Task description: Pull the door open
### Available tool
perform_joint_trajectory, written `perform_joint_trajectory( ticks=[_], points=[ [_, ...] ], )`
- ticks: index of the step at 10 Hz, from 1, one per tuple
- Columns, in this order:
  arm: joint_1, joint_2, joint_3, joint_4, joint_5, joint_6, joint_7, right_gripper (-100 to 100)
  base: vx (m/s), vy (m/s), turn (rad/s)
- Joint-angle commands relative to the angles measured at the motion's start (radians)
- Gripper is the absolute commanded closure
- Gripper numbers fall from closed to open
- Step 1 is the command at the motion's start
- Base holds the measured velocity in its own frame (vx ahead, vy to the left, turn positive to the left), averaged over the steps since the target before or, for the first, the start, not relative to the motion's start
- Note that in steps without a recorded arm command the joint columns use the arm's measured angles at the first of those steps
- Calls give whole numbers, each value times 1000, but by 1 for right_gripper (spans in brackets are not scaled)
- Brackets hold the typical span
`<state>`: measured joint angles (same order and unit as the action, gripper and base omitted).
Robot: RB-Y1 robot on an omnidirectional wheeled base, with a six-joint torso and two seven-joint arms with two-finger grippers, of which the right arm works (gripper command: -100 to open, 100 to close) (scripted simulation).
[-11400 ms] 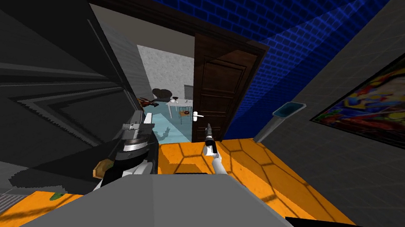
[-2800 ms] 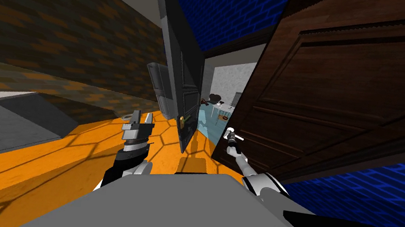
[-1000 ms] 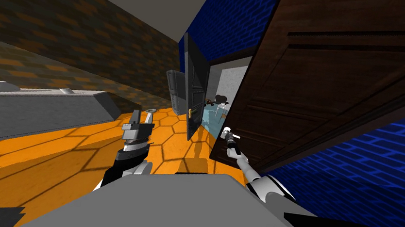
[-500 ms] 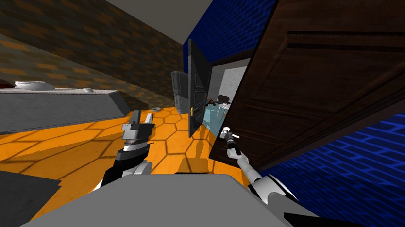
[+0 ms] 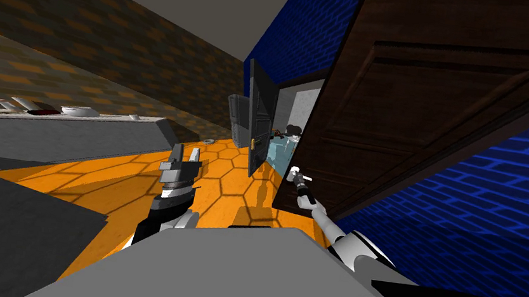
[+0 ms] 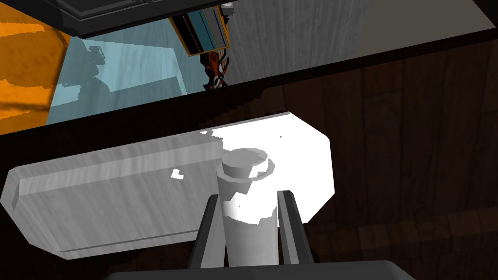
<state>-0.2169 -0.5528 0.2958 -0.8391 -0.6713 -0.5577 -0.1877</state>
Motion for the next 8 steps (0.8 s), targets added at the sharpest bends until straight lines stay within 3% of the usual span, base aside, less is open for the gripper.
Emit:
perform_joint_trajectory(
  ticks=[1,2,8],
  points=[
    [16,-20,-1,-9,-4,2,-4,100,-170,-70,72],
    [-2,-5,10,3,2,-5,-9,100,-70,-13,62],
    [29,-63,83,-37,-14,-33,-52,100,-168,-52,86]
  ],
)
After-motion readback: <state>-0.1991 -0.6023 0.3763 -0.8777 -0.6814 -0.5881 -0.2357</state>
